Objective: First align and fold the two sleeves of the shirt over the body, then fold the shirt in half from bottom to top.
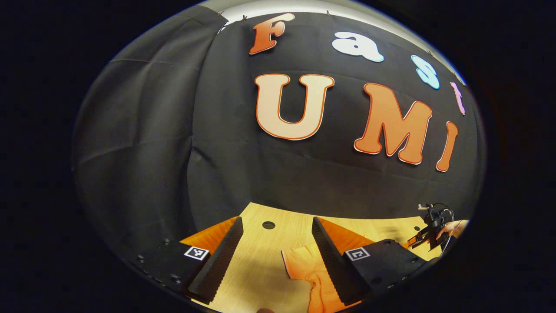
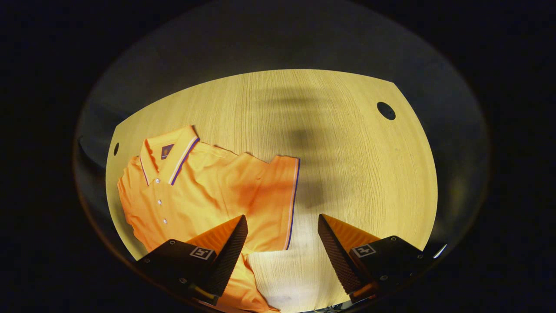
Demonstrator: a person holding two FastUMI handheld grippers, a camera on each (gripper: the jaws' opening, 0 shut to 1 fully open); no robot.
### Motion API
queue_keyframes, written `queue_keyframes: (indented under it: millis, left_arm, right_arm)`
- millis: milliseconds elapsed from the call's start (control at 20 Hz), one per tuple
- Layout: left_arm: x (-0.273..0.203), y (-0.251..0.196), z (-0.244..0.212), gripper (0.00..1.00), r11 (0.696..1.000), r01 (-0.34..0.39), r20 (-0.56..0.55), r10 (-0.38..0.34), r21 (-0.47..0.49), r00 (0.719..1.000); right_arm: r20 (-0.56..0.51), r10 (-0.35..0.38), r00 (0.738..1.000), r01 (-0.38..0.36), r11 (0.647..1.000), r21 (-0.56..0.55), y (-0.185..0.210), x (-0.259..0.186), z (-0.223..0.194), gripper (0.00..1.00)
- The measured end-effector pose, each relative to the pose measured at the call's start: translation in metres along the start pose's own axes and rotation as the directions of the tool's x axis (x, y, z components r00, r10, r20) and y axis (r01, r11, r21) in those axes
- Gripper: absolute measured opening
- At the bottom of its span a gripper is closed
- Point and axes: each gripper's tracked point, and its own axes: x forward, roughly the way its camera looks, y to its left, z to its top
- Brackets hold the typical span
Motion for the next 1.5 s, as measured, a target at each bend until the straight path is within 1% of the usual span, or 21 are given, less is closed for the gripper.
queue_keyframes:
  millis: [200,300,500,550,650,800,850,900,950,1000,1050,1100,1150,1200,1300,1500]
  left_arm:
    - [0.008,0.005,-0.009,0.98,1.0,-0.015,-0.029,0.015,0.0,0.999]
    - [0.01,0.005,-0.013,0.98,1.0,-0.014,-0.047,0.014,-0.008,0.999]
    - [0.011,0.006,-0.016,0.98,1.0,-0.024,-0.054,0.024,-0.009,0.998]
    - [0.012,0.006,-0.016,0.98,1.0,-0.026,-0.055,0.025,-0.006,0.998]
    - [0.011,0.005,-0.018,0.98,1.0,-0.027,-0.063,0.028,0.005,0.998]
    - [0.009,0.004,-0.015,0.98,1.0,-0.022,-0.061,0.022,0.005,0.998]
    - [0.01,0.003,-0.015,0.98,1.0,-0.02,-0.062,0.02,0.006,0.998]
    - [0.009,0.002,-0.016,0.98,1.0,-0.018,-0.063,0.018,0.005,0.998]
    - [0.009,0.002,-0.016,0.98,1.0,-0.015,-0.063,0.015,0.002,0.998]
    - [0.009,0.002,-0.018,0.98,1.0,-0.012,-0.064,0.012,-0.003,0.998]
    - [0.008,0.002,-0.018,0.98,1.0,-0.01,-0.067,0.01,-0.009,0.998]
    - [0.008,0.001,-0.022,0.98,1.0,-0.011,-0.071,0.01,-0.012,0.997]
    - [0.008,0.002,-0.022,0.98,1.0,-0.013,-0.073,0.012,-0.015,0.997]
    - [0.006,0.003,-0.023,0.98,1.0,-0.016,-0.075,0.014,-0.015,0.997]
    - [0.005,0.005,-0.02,0.98,1.0,-0.022,-0.069,0.021,-0.012,0.997]
    - [-0.001,0.007,-0.017,0.98,1.0,-0.013,-0.053,0.012,-0.017,0.999]
  right_arm:
    - [-0.048,-0.008,0.999,0.008,1.0,0.013,-0.002,0.021,-0.003,0.99]
    - [-0.064,0.001,0.998,0.0,1.0,0.018,0.001,0.027,-0.005,0.95]
    - [-0.079,0.012,0.997,-0.011,1.0,0.014,0.008,0.035,-0.006,0.84]
    - [-0.081,0.006,0.997,-0.005,1.0,0.017,0.007,0.037,-0.006,0.82]
    - [-0.076,-0.023,0.997,0.024,1.0,0.019,0.002,0.04,-0.005,0.79]
    - [-0.081,-0.004,0.997,0.006,1.0,0.021,0.006,0.041,-0.005,0.76]
    - [-0.081,-0.001,0.997,0.003,1.0,0.022,0.007,0.042,-0.006,0.71]
    - [-0.08,0.0,0.997,0.002,1.0,0.017,0.008,0.041,-0.005,0.68]
    - [-0.08,0.001,0.997,0.001,1.0,0.016,0.008,0.042,-0.006,0.61]
    - [-0.081,0.002,0.997,0.0,1.0,0.019,0.007,0.041,-0.006,0.57]
    - [-0.086,0.003,0.996,0.0,0.999,0.034,0.005,0.039,-0.006,0.44]
    - [-0.079,0.027,0.997,-0.021,0.998,0.067,0.008,0.04,-0.004,0.28]
    - [-0.077,0.041,0.996,-0.033,0.994,0.104,0.01,0.04,-0.003,0.14]
    - [-0.077,0.043,0.996,-0.034,0.993,0.109,0.009,0.038,-0.006,0.09]
    - [-0.046,0.03,0.998,-0.026,0.997,0.078,0.01,0.035,-0.003,0.09]
    - [-0.008,0.037,0.999,-0.036,0.998,0.059,0.019,0.013,0.003,0.08]
